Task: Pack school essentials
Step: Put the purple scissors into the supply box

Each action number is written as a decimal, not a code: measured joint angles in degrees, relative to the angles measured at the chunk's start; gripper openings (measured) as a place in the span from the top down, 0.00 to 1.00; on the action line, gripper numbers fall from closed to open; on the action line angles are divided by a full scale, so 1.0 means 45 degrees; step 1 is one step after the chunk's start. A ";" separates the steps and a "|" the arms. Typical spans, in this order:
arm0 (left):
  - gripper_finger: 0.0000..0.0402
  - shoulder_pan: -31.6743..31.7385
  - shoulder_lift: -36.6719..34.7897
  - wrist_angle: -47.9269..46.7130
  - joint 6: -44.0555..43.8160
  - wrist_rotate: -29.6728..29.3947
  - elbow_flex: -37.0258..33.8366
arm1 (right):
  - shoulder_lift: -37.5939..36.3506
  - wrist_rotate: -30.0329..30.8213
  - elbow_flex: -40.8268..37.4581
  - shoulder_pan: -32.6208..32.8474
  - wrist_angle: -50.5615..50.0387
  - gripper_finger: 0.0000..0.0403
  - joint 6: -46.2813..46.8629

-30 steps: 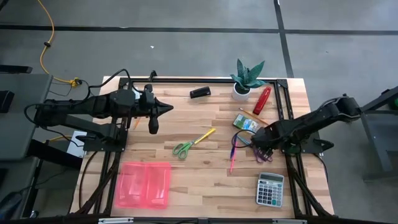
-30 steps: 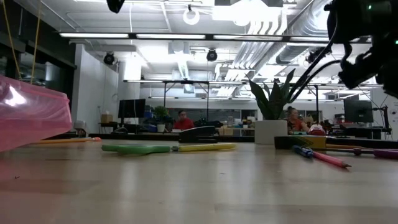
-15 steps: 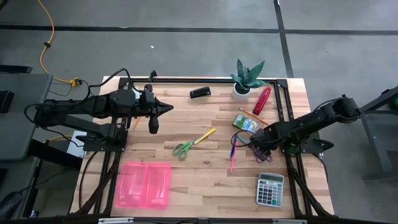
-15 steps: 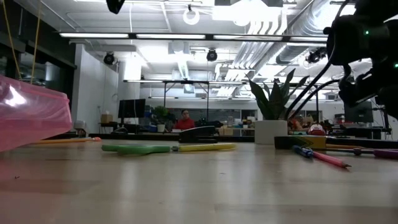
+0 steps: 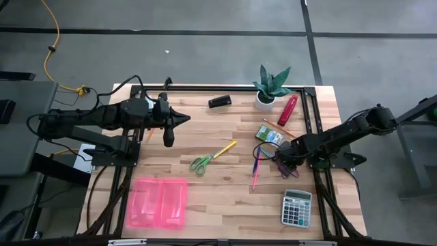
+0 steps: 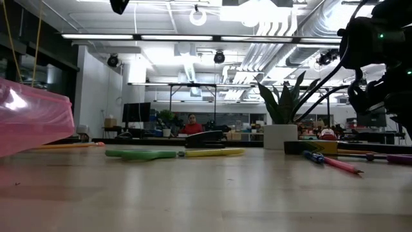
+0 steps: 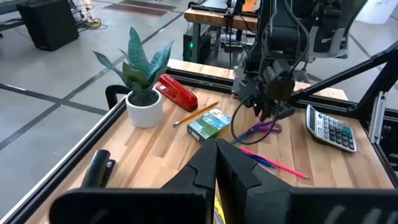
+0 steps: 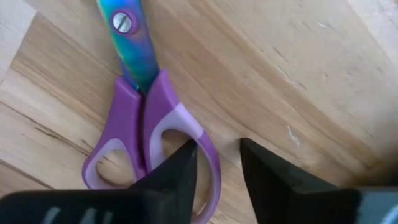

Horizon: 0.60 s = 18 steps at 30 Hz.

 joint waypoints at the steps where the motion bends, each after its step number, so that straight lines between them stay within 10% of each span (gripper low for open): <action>1: 1.00 0.0000 0.0000 0.0000 0.0000 0.0000 0.0000 | 0.0000 0.0036 0.0000 0.0000 -0.0019 0.78 0.0004; 7: 1.00 0.0000 0.0000 -0.0007 0.0259 0.0000 0.0000 | -0.0010 0.0090 -0.0010 0.0005 -0.0013 0.97 -0.0148; 18: 1.00 0.0004 0.0000 -0.0002 0.0675 -0.0005 0.0000 | 0.0049 0.0088 0.1155 0.0010 -0.0329 1.00 -0.1042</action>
